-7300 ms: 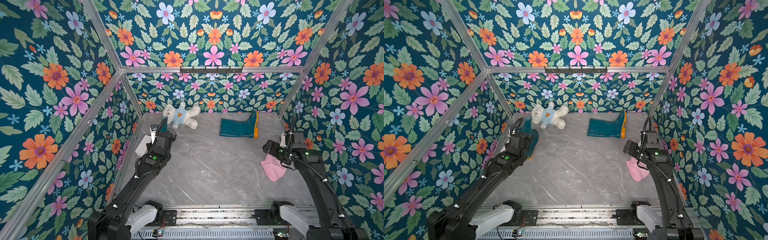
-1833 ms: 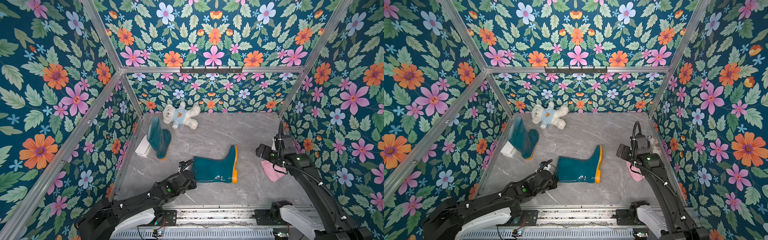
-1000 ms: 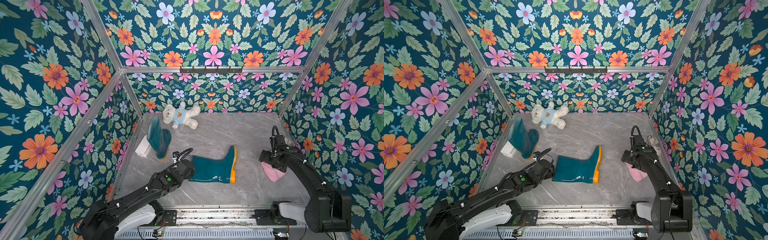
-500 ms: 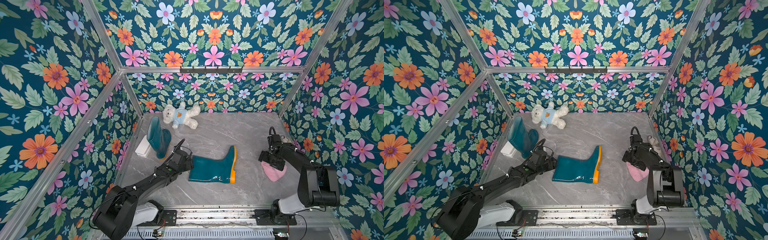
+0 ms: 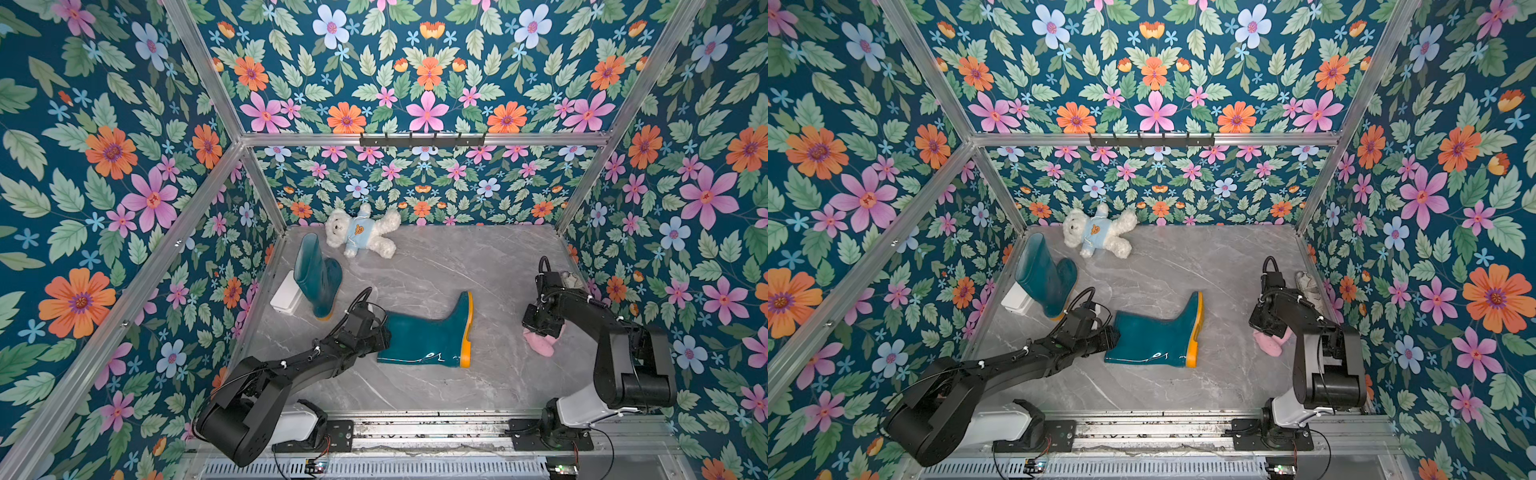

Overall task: Wipe the rubber boots with a cloth
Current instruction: Pick up the cleaning item at the center of the board.

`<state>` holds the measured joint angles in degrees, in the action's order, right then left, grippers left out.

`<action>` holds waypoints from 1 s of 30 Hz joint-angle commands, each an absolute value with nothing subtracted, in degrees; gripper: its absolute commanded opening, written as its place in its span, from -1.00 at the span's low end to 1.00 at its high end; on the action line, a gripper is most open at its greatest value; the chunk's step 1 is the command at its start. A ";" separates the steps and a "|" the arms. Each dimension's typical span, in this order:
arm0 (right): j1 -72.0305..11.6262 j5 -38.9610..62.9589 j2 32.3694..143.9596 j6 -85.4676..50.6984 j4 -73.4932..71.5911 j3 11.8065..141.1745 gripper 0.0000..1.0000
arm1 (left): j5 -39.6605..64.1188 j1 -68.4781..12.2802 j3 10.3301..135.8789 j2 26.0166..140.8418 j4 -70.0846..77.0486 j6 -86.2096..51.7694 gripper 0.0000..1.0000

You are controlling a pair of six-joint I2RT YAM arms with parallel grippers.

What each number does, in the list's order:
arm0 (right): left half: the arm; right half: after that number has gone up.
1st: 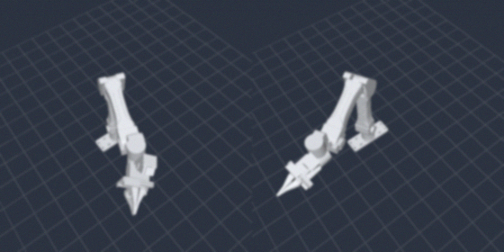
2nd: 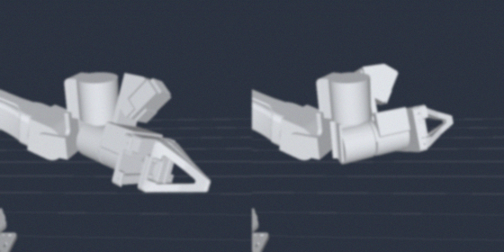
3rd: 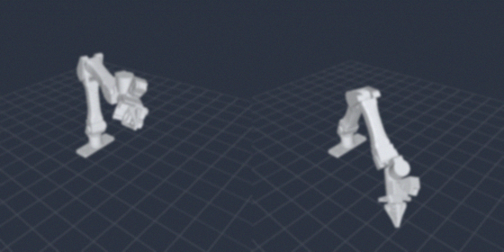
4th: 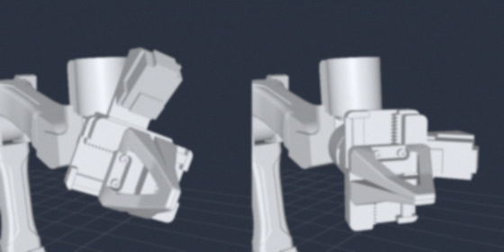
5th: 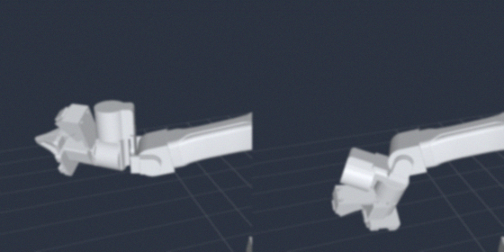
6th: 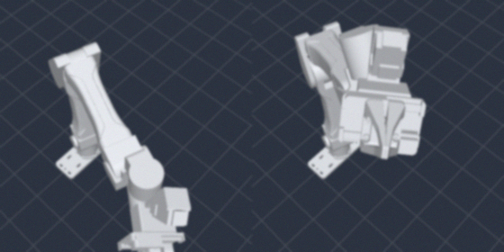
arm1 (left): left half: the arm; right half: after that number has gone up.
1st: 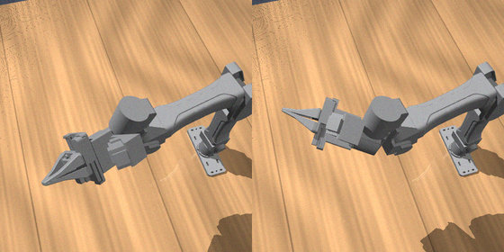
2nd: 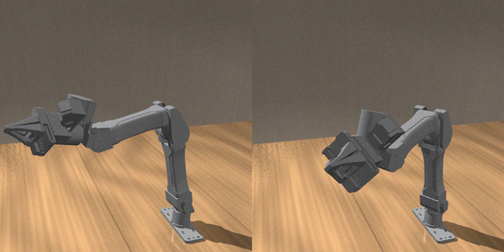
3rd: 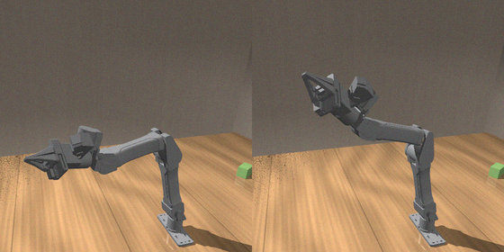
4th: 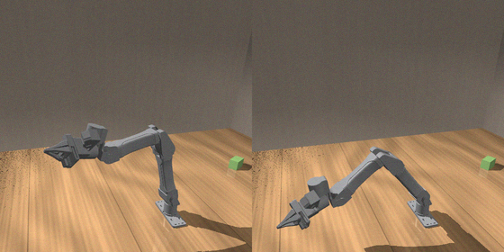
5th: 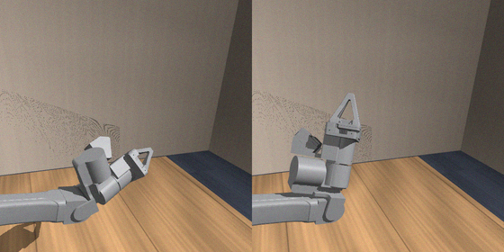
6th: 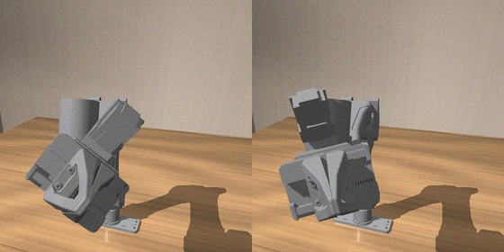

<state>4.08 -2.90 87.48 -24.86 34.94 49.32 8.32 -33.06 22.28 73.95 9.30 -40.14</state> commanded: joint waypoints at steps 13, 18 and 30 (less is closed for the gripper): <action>2.28 -1.65 80.40 -24.28 38.74 50.00 -1.00 | 12.57 -32.96 15.77 72.17 21.49 -43.35 -1.00; -6.81 -4.78 78.40 -26.37 41.91 53.55 -1.00 | 13.91 -32.96 11.92 71.33 25.75 -46.07 -1.00; -31.28 -11.18 85.97 -32.99 48.06 72.59 -1.00 | 14.15 -32.96 6.59 64.07 26.29 -48.18 -1.00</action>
<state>-28.45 -7.99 84.27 -30.30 45.01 69.28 13.63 -33.01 6.74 64.31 26.46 -47.75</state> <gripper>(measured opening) 0.090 0.054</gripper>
